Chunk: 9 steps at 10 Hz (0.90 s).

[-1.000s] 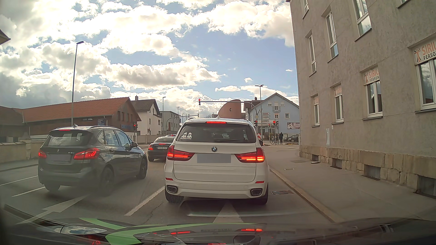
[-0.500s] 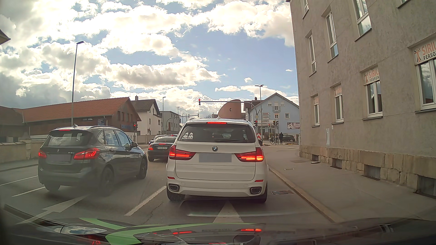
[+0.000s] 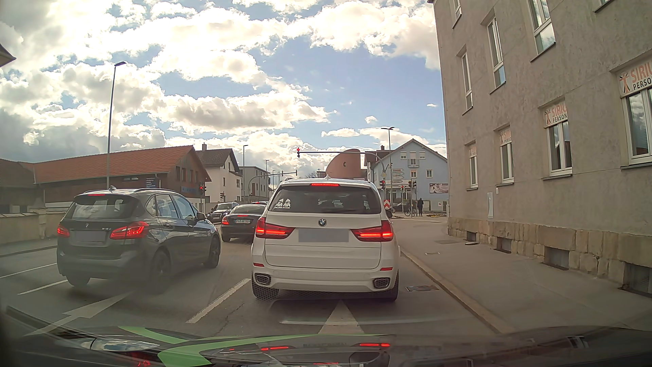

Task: Follow the waypoints while adhering to traffic rules and regulations

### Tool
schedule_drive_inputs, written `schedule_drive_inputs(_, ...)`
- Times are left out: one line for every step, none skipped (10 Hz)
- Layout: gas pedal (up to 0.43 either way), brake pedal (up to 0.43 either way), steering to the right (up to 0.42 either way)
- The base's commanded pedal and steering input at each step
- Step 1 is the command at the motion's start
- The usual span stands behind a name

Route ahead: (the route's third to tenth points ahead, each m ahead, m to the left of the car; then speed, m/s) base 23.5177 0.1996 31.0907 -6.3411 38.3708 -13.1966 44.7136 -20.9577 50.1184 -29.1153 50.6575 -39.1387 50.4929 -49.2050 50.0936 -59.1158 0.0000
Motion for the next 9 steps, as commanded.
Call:
schedule_drive_inputs(0.0, 0.293, -0.004)
schedule_drive_inputs(0.0, 0.293, -0.004)
schedule_drive_inputs(0.0, 0.293, -0.004)
schedule_drive_inputs(0.0, 0.293, -0.004)
schedule_drive_inputs(0.0, 0.293, -0.004)
schedule_drive_inputs(0.0, 0.293, -0.004)
schedule_drive_inputs(0.0, 0.293, -0.004)
schedule_drive_inputs(0.0, 0.293, -0.004)
schedule_drive_inputs(0.0, 0.293, -0.004)
